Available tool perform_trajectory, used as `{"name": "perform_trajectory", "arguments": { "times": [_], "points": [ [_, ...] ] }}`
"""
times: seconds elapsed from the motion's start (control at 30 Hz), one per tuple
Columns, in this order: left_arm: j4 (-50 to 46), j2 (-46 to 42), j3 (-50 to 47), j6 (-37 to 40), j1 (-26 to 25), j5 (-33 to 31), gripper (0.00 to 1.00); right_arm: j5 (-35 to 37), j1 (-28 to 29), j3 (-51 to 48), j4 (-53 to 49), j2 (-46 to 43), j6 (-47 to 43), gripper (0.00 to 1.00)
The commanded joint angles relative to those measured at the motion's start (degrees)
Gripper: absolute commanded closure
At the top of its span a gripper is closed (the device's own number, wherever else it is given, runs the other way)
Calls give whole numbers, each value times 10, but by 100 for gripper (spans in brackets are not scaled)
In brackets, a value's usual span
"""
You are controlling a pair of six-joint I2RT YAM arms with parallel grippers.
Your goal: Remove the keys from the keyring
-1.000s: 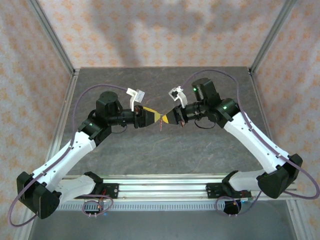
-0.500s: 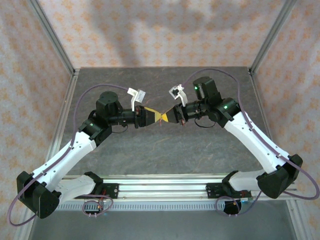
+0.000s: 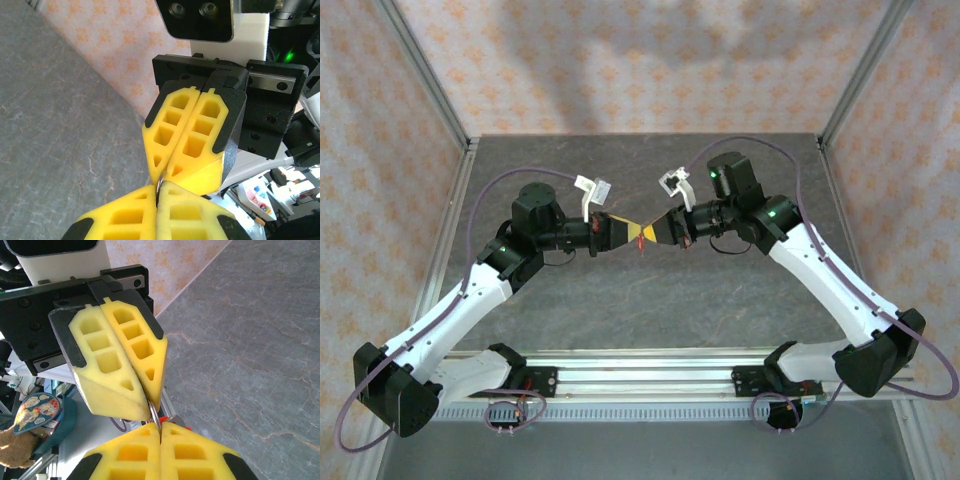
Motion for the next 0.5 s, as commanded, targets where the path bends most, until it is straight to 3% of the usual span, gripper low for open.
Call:
{"name": "perform_trajectory", "arguments": {
  "times": [0.0, 0.03, 0.13, 0.3, 0.47],
  "points": [
    [-9, -16, 6, 20, -6, -18, 100, 15, -5, 4, 43, -16, 15, 88],
    [-16, -21, 6, 27, -6, -33, 100, 26, -6, 1, 49, -19, 22, 80],
    [-41, -36, 7, 53, -6, -83, 100, 70, -16, -16, 66, -40, 40, 70],
    [-59, -47, 9, 71, -6, -147, 100, 125, -47, -79, 138, -93, 110, 62],
    [-59, -51, 7, 77, -6, -194, 100, 152, -46, -111, 181, -110, 151, 63]
  ]
}}
